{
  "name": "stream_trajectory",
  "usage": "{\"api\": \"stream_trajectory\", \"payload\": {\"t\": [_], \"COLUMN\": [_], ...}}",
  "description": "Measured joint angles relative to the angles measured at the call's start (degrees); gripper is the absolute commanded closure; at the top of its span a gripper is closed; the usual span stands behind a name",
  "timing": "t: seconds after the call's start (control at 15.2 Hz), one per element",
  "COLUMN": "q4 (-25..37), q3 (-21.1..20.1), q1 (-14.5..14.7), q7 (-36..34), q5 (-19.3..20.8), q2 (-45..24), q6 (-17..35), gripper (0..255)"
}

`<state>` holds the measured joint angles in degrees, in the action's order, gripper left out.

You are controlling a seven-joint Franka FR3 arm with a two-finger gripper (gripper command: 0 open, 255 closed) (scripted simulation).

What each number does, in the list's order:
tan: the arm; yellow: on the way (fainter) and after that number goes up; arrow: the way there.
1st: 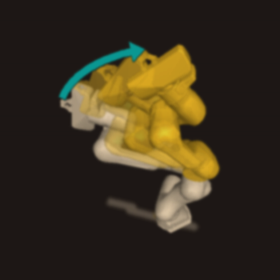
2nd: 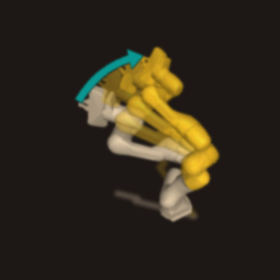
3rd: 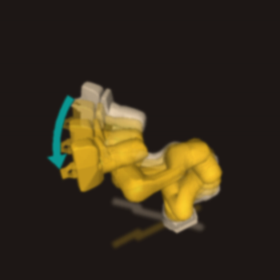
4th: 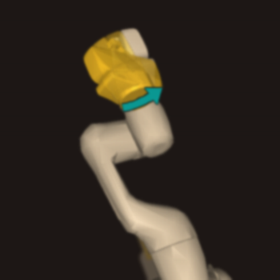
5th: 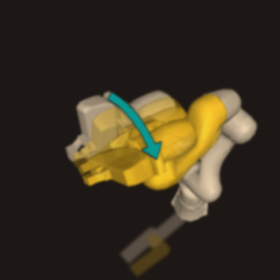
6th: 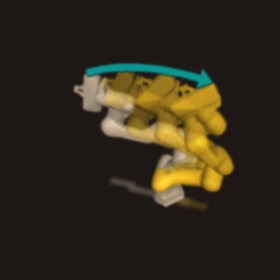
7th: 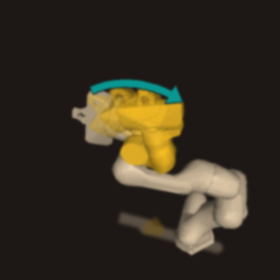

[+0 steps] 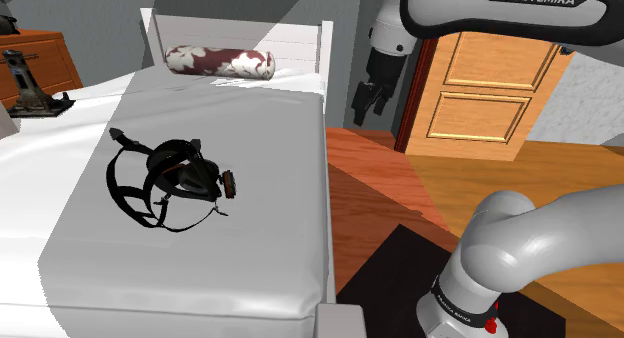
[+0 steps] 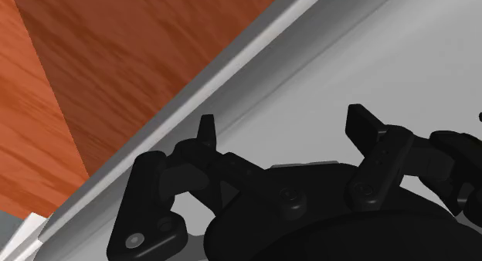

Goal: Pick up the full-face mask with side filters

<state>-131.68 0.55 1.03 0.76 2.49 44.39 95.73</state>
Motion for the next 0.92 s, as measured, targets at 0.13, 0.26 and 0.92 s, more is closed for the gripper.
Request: {"api": "stream_trajectory", "payload": {"t": [0.13,0.26,0.92], "q4": [0.4,2.1,14.7], "q3": [-0.5,-2.4,-12.7], "q1": [0.2,0.8,3.6], "q7": [-0.4,-2.3,-12.8], "q5": [-0.2,-1.2,-3.9], "q2": [-0.7,-3.1,-18.2], "q6": [0.2,0.3,0.2], "gripper": [0,0,0]}}
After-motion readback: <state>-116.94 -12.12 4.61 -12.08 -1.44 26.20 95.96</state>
